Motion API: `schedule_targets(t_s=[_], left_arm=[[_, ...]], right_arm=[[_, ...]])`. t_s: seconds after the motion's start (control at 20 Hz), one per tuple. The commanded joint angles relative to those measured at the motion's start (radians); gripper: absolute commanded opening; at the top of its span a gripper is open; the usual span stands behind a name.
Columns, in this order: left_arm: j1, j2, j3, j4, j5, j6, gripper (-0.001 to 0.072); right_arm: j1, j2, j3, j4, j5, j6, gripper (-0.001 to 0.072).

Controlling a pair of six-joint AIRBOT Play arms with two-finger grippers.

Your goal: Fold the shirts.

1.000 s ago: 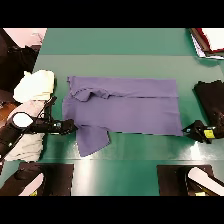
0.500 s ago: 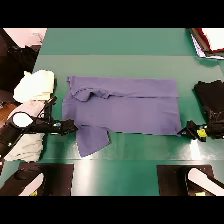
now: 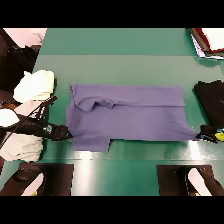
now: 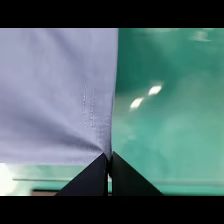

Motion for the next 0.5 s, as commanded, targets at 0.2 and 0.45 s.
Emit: schedule_targets(t_s=[0.2,0.45], left_arm=[[0.0,0.041,0.116,-0.015,0.15,0.008,0.0025],[0.0,-0.091,0.215,0.027,0.32,0.014,0.0026]], right_arm=[[0.029,0.035,0.035,0.023,-0.017,0.008,0.001],[0.137,-0.176,0.234,0.053,-0.08,0.027,0.001]])
